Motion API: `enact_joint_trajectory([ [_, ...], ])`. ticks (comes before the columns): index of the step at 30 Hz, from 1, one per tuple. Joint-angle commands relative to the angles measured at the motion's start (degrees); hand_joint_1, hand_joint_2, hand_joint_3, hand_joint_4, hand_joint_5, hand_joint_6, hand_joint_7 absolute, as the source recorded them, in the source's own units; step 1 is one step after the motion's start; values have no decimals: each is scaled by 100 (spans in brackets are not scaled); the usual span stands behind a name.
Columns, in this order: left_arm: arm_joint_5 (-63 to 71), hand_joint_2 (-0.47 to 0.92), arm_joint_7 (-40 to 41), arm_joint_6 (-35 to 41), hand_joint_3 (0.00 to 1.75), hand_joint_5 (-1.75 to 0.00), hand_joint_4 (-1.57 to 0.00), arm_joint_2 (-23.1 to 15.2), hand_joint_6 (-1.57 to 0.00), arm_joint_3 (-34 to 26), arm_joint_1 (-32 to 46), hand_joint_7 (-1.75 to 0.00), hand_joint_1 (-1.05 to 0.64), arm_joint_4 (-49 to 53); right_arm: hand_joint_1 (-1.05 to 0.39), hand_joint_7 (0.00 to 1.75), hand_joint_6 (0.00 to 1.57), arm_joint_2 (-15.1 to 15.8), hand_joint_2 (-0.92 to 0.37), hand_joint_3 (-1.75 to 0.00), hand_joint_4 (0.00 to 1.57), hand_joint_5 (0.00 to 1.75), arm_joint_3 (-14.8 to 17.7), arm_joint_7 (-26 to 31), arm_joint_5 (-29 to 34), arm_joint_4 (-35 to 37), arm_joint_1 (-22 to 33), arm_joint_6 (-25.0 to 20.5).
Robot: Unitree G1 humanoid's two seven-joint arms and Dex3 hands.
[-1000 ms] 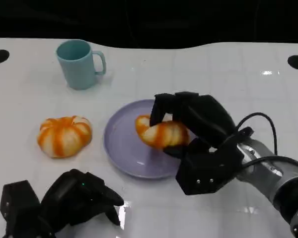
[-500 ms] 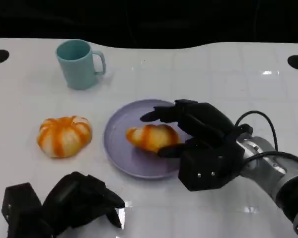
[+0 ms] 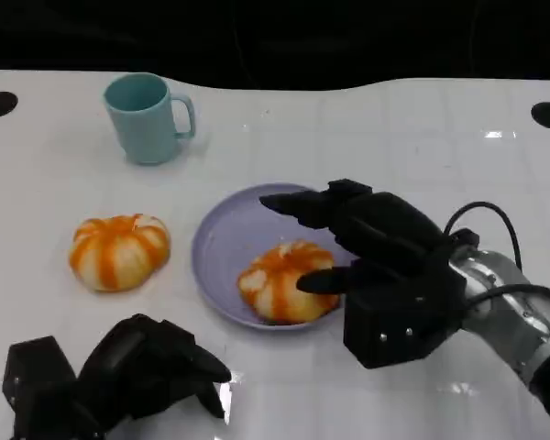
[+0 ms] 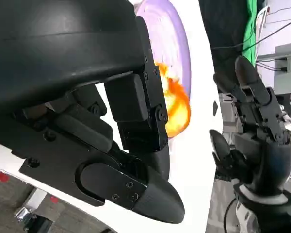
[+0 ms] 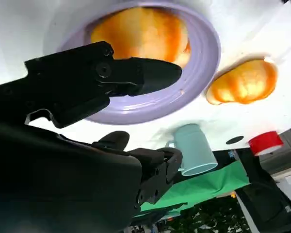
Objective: Grasp the bread from the table and place it into the plate.
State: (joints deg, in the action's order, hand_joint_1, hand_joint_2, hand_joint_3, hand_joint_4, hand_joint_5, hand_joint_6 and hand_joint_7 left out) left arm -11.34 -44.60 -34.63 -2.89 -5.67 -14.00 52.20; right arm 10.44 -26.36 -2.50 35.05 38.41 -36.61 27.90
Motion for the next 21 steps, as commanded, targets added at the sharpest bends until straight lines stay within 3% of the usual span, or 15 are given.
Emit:
enact_joint_trajectory([
  [1,-57,85,-6,-56,0,-92,-123,-69,-157,-27,75,-4,-104,-27,-83,10,15,208,-92,-45,6,60,232,-55,-284,-530,315,34],
  [8,-23,84,54,-15,0,-93,-123,-86,-157,-22,87,-7,-105,-62,-71,24,46,262,-92,-43,34,77,568,218,-605,-1341,1133,300],
  [11,-44,84,15,-5,0,-94,-123,-83,-156,-22,86,-7,-105,-82,-66,42,54,319,-92,-39,40,109,713,211,-747,-1661,1481,384],
  [16,-34,85,25,-40,0,-93,-122,-66,-156,-14,95,-6,-104,-99,-60,103,48,377,-92,-32,54,163,952,199,-1112,-1817,1872,731],
  [18,-32,85,33,-19,0,-93,-122,-61,-156,-11,89,-6,-104,-97,-59,111,47,407,-92,-32,56,168,1034,140,-1259,-1860,2004,816],
  [19,-17,85,46,-12,0,-93,-122,-62,-156,-3,80,-6,-104,-91,-59,135,45,437,-92,-33,60,172,1103,84,-1444,-1892,2137,927],
  [21,29,85,77,-35,0,-94,-123,-70,-157,23,68,-6,-105,-90,-57,156,46,495,-92,-32,64,174,1221,-21,-1758,-2019,2395,1053],
])
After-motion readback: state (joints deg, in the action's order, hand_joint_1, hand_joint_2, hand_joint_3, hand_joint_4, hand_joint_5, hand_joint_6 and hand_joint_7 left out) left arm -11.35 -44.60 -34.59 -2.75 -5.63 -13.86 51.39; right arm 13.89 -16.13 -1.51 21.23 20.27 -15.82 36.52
